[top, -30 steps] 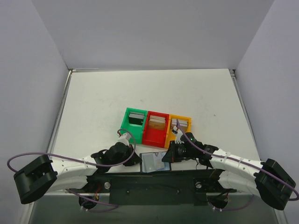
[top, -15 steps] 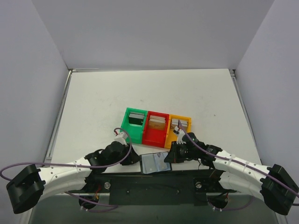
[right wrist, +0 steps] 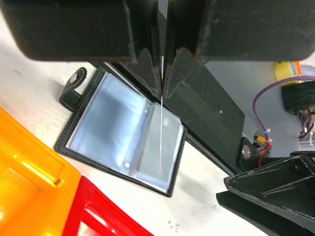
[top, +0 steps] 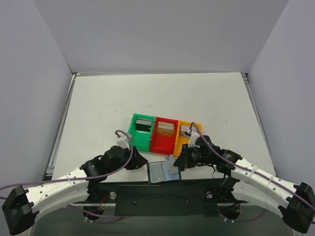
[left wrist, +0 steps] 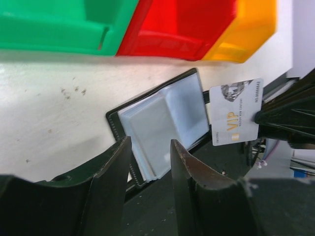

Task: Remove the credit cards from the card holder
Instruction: Place the credit card in the storage box.

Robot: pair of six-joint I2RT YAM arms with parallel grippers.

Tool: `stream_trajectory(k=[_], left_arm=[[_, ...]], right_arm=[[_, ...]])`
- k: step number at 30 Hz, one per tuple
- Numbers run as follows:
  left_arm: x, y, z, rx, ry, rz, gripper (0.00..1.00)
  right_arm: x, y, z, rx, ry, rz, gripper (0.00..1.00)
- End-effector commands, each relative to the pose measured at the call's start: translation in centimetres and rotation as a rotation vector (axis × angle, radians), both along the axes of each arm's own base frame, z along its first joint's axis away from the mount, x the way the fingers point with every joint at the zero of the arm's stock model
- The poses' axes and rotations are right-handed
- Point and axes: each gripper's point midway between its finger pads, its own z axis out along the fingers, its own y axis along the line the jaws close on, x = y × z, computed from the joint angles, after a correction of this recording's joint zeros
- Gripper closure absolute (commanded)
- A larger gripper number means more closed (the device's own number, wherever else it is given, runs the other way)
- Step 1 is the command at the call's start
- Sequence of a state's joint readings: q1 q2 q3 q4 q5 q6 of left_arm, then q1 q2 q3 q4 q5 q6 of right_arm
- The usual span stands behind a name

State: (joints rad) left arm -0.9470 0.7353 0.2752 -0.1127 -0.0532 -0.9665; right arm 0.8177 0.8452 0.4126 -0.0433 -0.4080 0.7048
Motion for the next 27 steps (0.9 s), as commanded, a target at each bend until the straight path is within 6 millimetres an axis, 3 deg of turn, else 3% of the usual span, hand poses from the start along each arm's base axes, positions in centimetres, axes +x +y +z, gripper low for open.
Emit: stream_trajectory(k=[1,4,5,6,7,8,11,14,22,27], left_arm=[[1.2,-0.6,5.0,-0.08,-0.123,-0.008,0.53],[1.1,-1.5,8.3,-0.192,-0.214,-0.06,0.52],[1.2,-1.5,8.2,-0.189,-0.235,-0.067,0.52],[0.7,-2.2,10.4,-0.273,-0.286,-0.116,0.5],[0.5,-2.2,10.6,-0.287,-0.306,-0.131,0.47],[0.1,-2.5,12.2,-0.346,-0.347,-0.163,0.43],[-0.7,-2.8,14.0,-0.43,-0.399,-0.225,0.36],[-2.3,-3.6,15.8,-0.512,-0.423,-0.354,0.35],[-4.7,-5.3,16.7,-0.582,-0.383,-0.561,0.36],[-4.9,-6.2,16.5,-0.583,-0.349,-0.618,0.38]], right_arm=[[0.3,0.3,3.4,0.037,-0.05,0.025,1.0],[-0.1,1.0,5.8,0.082,-0.071,0.078,1.0],[-0.6,1.1,6.1,0.088,-0.057,0.106,1.0],[-0.7,1.4,7.1,0.108,-0.071,0.128,1.0],[-1.4,1.6,7.7,0.132,-0.056,0.171,1.0],[-1.4,1.8,8.5,0.143,-0.063,0.188,1.0],[-2.7,2.0,9.5,0.162,-0.024,0.28,1.0],[-3.5,2.1,10.7,0.178,-0.02,0.346,1.0],[-5.0,1.6,12.1,0.172,-0.007,0.434,1.0],[-5.3,1.5,12.2,0.164,0.0,0.458,1.0]])
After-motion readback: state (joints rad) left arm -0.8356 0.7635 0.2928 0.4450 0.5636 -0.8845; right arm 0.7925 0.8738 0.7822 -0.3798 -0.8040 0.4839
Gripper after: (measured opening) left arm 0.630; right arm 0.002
